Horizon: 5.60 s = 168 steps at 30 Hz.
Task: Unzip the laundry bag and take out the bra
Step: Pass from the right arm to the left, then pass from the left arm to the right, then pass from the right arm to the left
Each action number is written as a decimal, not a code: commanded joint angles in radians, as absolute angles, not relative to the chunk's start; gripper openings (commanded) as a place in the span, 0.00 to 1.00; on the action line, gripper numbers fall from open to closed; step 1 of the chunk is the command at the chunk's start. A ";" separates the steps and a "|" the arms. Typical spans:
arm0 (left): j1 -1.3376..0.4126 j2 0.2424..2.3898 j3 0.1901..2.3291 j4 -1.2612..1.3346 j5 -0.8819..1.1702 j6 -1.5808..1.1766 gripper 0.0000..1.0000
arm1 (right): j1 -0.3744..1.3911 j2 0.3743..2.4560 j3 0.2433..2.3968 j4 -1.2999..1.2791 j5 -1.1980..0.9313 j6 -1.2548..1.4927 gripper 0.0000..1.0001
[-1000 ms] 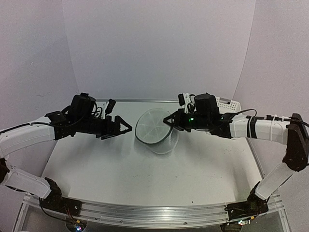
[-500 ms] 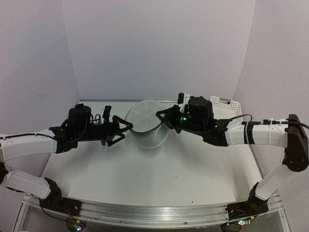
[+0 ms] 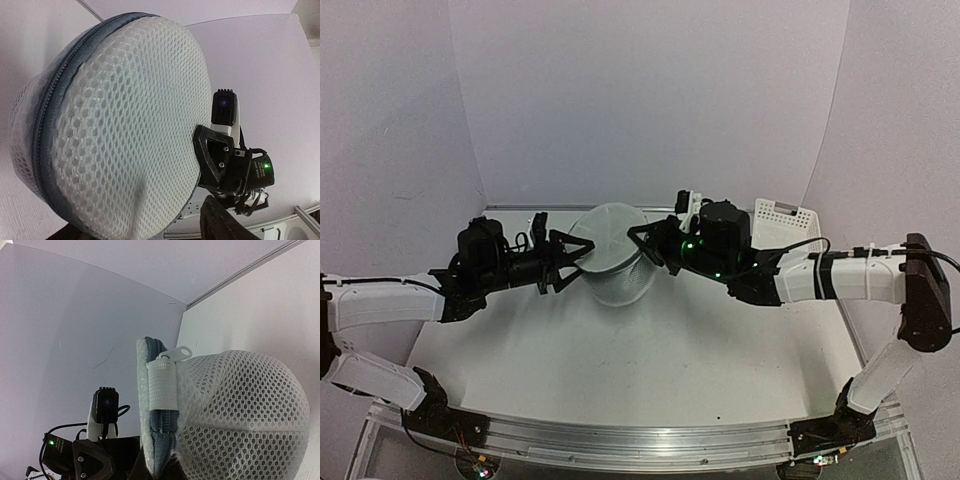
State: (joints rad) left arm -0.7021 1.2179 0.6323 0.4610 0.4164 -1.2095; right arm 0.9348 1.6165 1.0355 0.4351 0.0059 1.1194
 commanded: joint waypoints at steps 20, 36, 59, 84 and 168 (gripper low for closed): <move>-0.703 1.301 0.634 0.671 0.462 -1.285 0.00 | 0.968 1.570 0.972 0.615 -0.008 1.134 0.00; -0.702 1.436 0.765 0.663 0.699 -1.129 0.00 | 0.921 1.331 0.878 0.206 0.075 0.837 0.58; -0.744 1.497 1.056 -0.090 0.924 -0.504 0.00 | 0.673 1.366 1.084 -0.188 -0.510 0.449 0.84; -0.838 1.588 1.269 -0.499 0.916 -0.190 0.00 | 0.715 1.565 1.223 -0.354 -0.950 0.179 0.48; -0.683 1.322 0.595 0.662 0.469 -1.244 0.00 | 0.830 1.569 0.941 0.423 -0.337 0.750 0.35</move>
